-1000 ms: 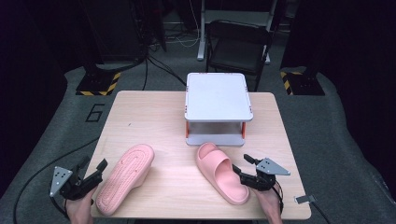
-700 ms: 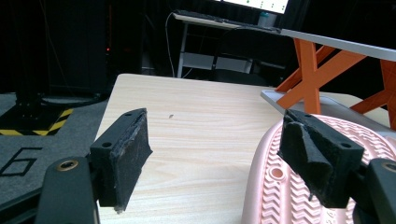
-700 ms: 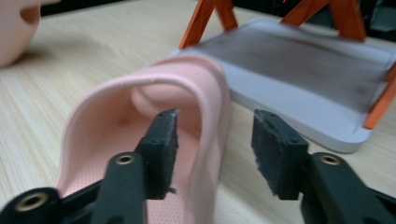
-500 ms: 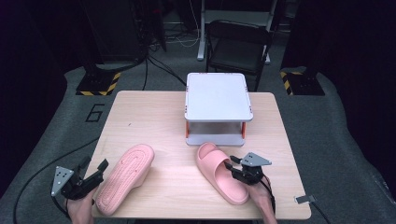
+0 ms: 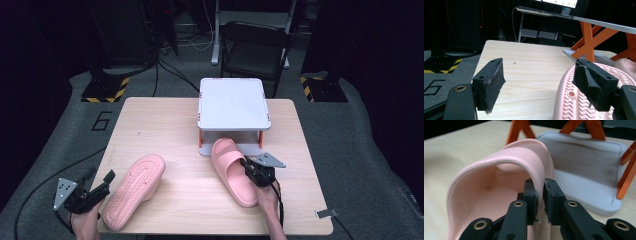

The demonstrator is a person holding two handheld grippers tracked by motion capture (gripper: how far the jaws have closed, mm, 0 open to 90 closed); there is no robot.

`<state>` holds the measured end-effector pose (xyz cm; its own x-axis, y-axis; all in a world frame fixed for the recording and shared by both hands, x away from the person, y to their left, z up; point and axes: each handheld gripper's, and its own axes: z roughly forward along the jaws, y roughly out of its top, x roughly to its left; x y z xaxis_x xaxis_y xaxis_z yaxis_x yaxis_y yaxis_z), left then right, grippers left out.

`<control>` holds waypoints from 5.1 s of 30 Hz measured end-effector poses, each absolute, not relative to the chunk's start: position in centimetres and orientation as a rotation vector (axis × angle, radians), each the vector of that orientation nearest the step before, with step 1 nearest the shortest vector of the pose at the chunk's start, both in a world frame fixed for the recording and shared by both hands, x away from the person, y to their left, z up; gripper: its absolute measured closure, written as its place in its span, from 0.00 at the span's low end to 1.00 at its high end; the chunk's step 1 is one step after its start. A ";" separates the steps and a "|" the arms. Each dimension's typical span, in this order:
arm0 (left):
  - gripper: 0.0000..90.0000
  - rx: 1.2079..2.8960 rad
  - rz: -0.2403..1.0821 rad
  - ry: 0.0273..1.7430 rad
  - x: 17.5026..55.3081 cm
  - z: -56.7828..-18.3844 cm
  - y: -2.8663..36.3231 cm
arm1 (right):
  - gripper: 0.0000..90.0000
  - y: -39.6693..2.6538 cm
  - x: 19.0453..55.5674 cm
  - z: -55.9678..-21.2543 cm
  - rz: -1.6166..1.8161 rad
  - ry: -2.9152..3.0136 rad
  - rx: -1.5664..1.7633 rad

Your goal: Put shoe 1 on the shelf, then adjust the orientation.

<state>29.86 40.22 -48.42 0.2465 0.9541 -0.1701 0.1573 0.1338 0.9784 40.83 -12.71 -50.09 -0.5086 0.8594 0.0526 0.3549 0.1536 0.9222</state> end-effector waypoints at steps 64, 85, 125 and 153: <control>0.28 1.298 0.848 1.186 29.7 -48.3 40.5 | 0.40 -9.1 43.6 -51.7 1.244 2.149 1.054; 0.28 1.309 0.841 1.186 29.8 -48.5 40.4 | 0.43 -6.7 47.3 -52.0 1.293 2.100 1.135; 0.28 1.445 0.729 1.015 30.2 -47.4 38.2 | 0.20 -18.7 32.8 -49.7 1.387 1.742 1.102; 0.36 1.854 0.740 0.955 29.8 -49.0 35.1 | 0.22 -20.8 32.9 -49.7 1.377 1.692 1.157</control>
